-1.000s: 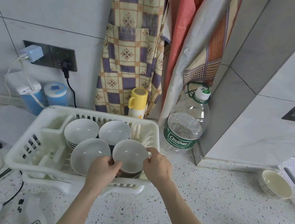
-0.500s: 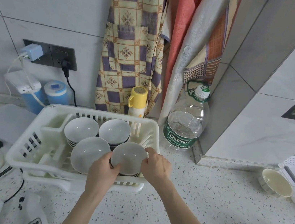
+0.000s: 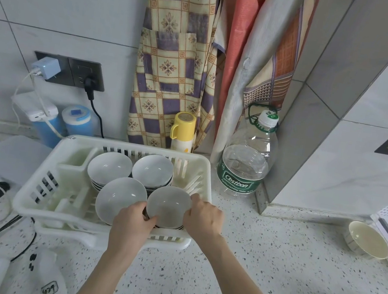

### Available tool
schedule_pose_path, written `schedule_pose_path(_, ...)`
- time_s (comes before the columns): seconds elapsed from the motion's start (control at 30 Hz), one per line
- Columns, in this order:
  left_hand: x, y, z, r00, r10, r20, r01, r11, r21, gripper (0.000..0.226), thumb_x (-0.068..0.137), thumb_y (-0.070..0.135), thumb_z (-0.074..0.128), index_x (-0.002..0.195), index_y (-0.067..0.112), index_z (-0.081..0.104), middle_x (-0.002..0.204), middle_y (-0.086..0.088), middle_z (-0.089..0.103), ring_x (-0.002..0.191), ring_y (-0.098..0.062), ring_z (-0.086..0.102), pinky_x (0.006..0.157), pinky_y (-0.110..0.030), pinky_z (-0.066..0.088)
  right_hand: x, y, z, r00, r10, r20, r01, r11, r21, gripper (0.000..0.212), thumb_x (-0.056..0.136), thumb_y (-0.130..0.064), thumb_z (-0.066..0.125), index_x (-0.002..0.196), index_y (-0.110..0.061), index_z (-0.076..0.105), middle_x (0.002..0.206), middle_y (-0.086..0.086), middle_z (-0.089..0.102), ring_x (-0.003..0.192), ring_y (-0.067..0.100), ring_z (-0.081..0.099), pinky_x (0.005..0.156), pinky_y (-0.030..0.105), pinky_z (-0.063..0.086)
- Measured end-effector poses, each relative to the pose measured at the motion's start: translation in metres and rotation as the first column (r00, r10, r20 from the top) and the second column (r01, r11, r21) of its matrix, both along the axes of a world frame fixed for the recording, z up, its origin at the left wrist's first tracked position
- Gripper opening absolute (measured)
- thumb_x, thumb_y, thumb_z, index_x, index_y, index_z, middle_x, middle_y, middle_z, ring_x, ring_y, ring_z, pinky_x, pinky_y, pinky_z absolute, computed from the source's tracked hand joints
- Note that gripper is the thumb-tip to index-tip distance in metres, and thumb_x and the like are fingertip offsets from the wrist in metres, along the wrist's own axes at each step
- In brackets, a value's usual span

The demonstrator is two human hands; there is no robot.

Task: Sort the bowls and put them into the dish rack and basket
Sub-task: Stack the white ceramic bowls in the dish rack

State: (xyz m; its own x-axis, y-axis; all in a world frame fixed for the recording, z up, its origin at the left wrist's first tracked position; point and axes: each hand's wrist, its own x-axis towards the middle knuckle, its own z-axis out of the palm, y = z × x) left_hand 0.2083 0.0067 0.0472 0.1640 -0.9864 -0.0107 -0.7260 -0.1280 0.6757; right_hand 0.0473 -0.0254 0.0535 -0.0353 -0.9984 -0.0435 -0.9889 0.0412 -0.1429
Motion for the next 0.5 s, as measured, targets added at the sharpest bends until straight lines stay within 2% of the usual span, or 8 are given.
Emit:
schedule_pose_path(0.13, 0.0, -0.001, 0.001, 1.0, -0.021, 0.023, 0.02, 0.999, 0.028, 0.032, 0.083, 0.022, 0.072, 0.06, 0.018, 0.05, 0.043, 0.006, 0.038, 0.04, -0.008, 0.035, 0.042, -0.023, 0.023, -0.001, 0.002, -0.002, 1.0, 0.023, -0.016, -0.023, 1.0, 0.007, 0.027, 0.09, -0.013, 0.04, 0.116, -0.015, 0.05, 0.058, -0.003, 0.037, 0.062, 0.023, 0.051, 0.05, 0.024, 0.027)
schedule_pose_path(0.23, 0.0, 0.0, 0.004, 0.999, -0.026, 0.035, 0.025, 0.999, 0.036, 0.031, 0.084, 0.023, 0.072, 0.061, 0.015, 0.052, 0.044, 0.006, 0.039, 0.042, -0.008, 0.037, 0.042, -0.022, 0.022, -0.002, 0.003, -0.001, 0.999, 0.007, 0.035, -0.007, 1.0, -0.011, 0.025, 0.094, -0.017, 0.039, 0.115, -0.014, 0.052, 0.067, 0.0, 0.05, 0.064, 0.023, 0.052, 0.056, 0.025, 0.033)
schedule_pose_path(0.3, -0.001, 0.003, 0.004, 0.999, -0.022, 0.029, 0.021, 1.0, 0.02, 0.036, 0.085, 0.021, 0.071, 0.058, 0.015, 0.047, 0.043, 0.007, 0.037, 0.041, -0.008, 0.035, 0.042, -0.022, 0.021, -0.007, 0.007, 0.0, 0.987, -0.002, 0.159, 0.01, 0.999, -0.049, 0.029, 0.096, -0.02, 0.039, 0.121, -0.016, 0.053, 0.075, 0.003, 0.061, 0.063, 0.024, 0.051, 0.057, 0.026, 0.035)
schedule_pose_path(0.37, -0.001, 0.008, 0.003, 1.0, -0.001, 0.008, 0.001, 1.0, -0.002, 0.037, 0.086, 0.02, 0.067, 0.057, 0.014, 0.045, 0.042, 0.007, 0.035, 0.04, -0.01, 0.033, 0.042, -0.023, 0.022, -0.015, 0.014, 0.0, 0.94, 0.022, 0.341, 0.007, 0.997, -0.082, 0.035, 0.096, -0.02, 0.043, 0.13, -0.02, 0.053, 0.07, 0.001, 0.064, 0.059, 0.021, 0.051, 0.054, 0.026, 0.037)
schedule_pose_path(0.43, -0.003, 0.013, 0.002, 1.0, 0.028, -0.014, -0.028, 0.999, -0.018, 0.03, 0.089, 0.022, 0.061, 0.065, 0.009, 0.049, 0.047, 0.006, 0.04, 0.046, -0.016, 0.038, 0.046, -0.026, 0.027, -0.024, 0.022, 0.0, 0.864, 0.039, 0.502, 0.012, 0.995, -0.098, 0.038, 0.094, -0.017, 0.047, 0.131, -0.022, 0.055, 0.055, -0.006, 0.052, 0.052, 0.015, 0.046, 0.048, 0.025, 0.034)
schedule_pose_path(0.5, -0.007, 0.017, 0.002, 0.997, 0.056, -0.06, -0.058, 0.998, -0.027, 0.014, 0.092, 0.022, 0.057, 0.079, 0.018, 0.061, 0.056, 0.005, 0.049, 0.059, -0.02, 0.048, 0.057, -0.029, 0.036, -0.034, 0.029, -0.002, 0.765, 0.005, 0.644, 0.062, 0.995, -0.081, 0.038, 0.093, -0.013, 0.048, 0.129, -0.021, 0.058, 0.05, -0.007, 0.044, 0.047, 0.011, 0.039, 0.046, 0.022, 0.032)
